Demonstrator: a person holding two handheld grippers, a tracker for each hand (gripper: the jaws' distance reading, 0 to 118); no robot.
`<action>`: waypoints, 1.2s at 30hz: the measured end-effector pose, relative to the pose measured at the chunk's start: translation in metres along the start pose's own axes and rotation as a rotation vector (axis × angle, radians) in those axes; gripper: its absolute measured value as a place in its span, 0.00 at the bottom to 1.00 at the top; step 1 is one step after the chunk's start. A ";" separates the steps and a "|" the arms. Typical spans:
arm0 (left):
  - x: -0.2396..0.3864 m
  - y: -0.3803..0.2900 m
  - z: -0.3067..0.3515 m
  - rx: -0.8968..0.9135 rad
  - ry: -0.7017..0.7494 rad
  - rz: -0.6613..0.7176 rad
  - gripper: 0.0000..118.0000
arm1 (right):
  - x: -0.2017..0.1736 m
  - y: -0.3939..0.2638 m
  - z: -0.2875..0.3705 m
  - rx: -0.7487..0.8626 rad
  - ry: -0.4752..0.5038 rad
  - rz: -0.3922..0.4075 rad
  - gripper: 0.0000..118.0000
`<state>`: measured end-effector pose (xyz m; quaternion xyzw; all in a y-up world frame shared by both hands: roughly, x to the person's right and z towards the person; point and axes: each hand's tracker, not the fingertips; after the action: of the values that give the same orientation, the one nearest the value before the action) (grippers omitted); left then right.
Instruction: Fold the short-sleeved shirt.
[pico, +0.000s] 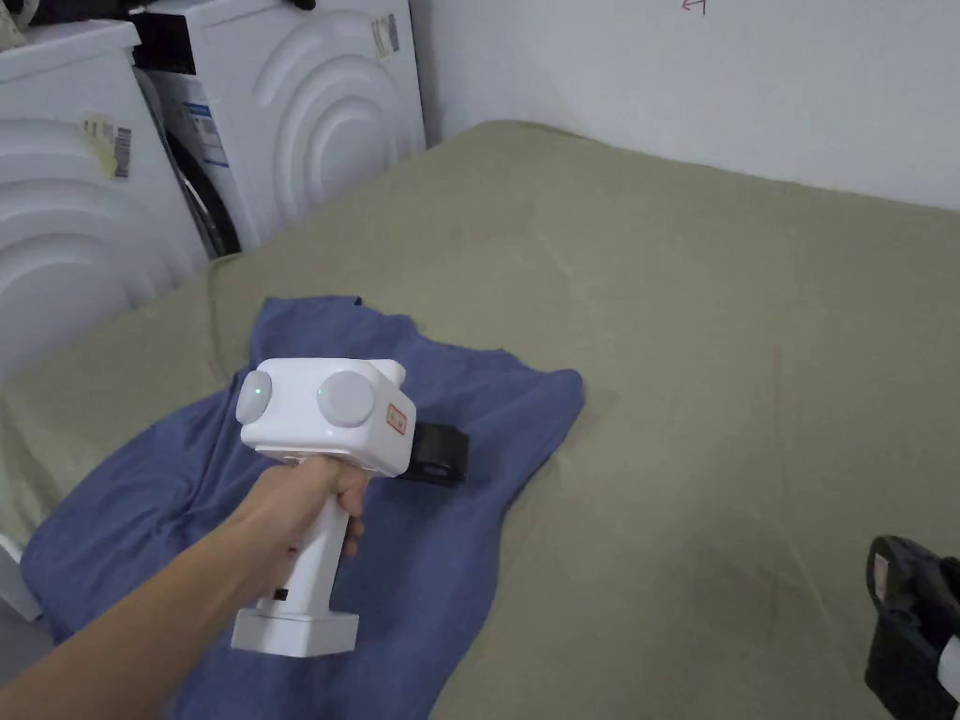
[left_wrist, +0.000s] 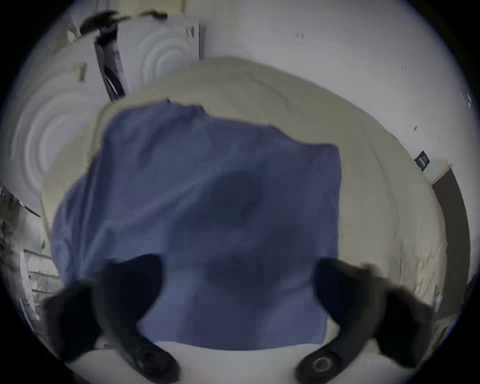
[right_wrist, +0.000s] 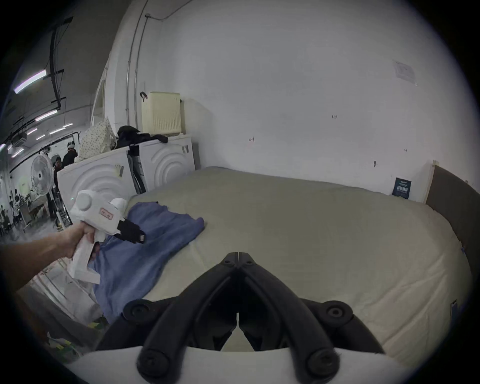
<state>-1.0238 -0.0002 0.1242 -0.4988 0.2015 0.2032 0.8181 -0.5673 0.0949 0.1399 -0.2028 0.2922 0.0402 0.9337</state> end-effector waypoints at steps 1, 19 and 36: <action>0.000 0.001 -0.001 0.022 0.010 -0.003 1.00 | 0.001 -0.003 -0.001 -0.005 0.001 -0.002 0.01; 0.043 -0.009 0.011 0.083 0.171 -0.228 0.00 | 0.035 -0.014 0.049 -0.039 -0.073 -0.040 0.01; 0.435 -0.047 0.145 0.310 -0.361 -0.655 0.00 | 0.153 -0.042 0.206 -0.010 -0.372 -0.159 0.01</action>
<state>-0.6166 0.1679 -0.0118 -0.3638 -0.0866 -0.0167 0.9273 -0.3235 0.1326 0.2232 -0.2190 0.0976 0.0049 0.9708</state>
